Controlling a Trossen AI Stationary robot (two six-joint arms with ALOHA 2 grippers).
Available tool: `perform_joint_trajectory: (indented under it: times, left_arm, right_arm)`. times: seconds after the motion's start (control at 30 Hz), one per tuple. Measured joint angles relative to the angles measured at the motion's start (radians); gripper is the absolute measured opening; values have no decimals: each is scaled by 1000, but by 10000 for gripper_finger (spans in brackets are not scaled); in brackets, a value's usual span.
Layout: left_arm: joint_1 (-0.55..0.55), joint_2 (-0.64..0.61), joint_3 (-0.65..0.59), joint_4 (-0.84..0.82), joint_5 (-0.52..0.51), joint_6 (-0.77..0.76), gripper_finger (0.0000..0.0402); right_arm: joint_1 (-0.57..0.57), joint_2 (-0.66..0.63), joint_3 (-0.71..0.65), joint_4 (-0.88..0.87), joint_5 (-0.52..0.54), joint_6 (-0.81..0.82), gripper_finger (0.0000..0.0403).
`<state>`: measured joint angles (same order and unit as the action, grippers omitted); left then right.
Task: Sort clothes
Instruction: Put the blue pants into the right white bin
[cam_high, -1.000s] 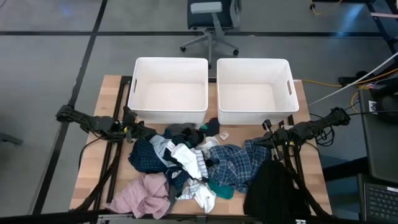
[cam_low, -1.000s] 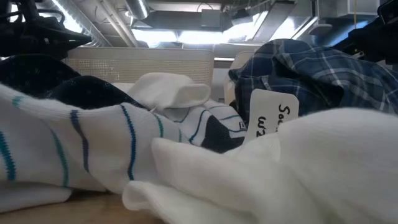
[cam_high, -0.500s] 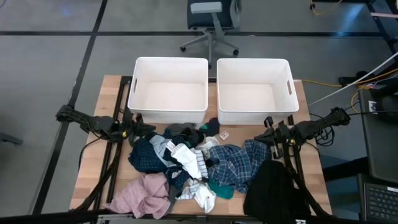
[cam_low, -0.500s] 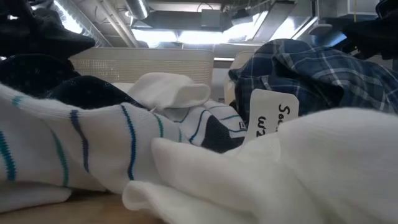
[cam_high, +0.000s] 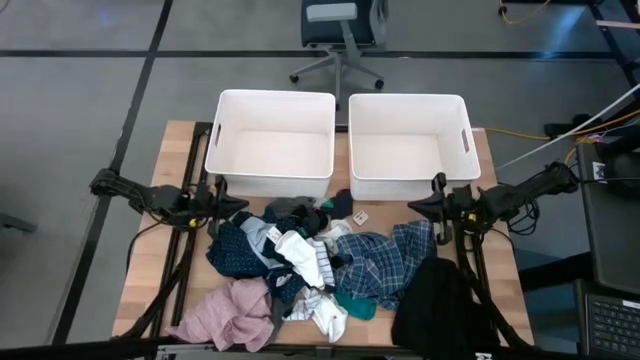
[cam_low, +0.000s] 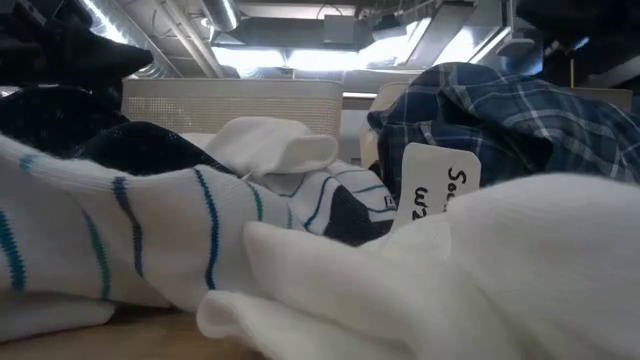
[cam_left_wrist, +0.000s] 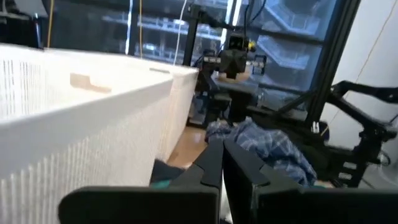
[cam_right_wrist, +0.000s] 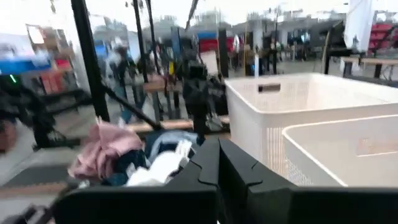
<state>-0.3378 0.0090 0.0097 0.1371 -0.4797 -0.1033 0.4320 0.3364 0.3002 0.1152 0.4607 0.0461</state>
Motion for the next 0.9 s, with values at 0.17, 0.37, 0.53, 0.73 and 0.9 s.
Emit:
perform_joint_trajectory:
  times: [0.17, 0.37, 0.53, 0.73, 0.9]
  left_arm:
    - [0, 0, 0, 3, 0, 7, 1]
    - [0, 1, 0, 0, 0, 33, 1]
    - [0, 1, 0, 2, 0, 68, 1]
    - [0, 1, 0, 8, -2, 163, 1]
    - [0, 1, 0, 10, -2, 134, 1]
  right_arm:
    - [0, 210, 176, -88, 0, 0, 3]
    - [0, 486, 376, -193, 3, 1, 3]
    - [0, 654, 532, -303, 28, 2, 21]
    - [0, 784, 690, -450, 19, 82, 124]
    - [0, 866, 767, -619, -38, 260, 227]
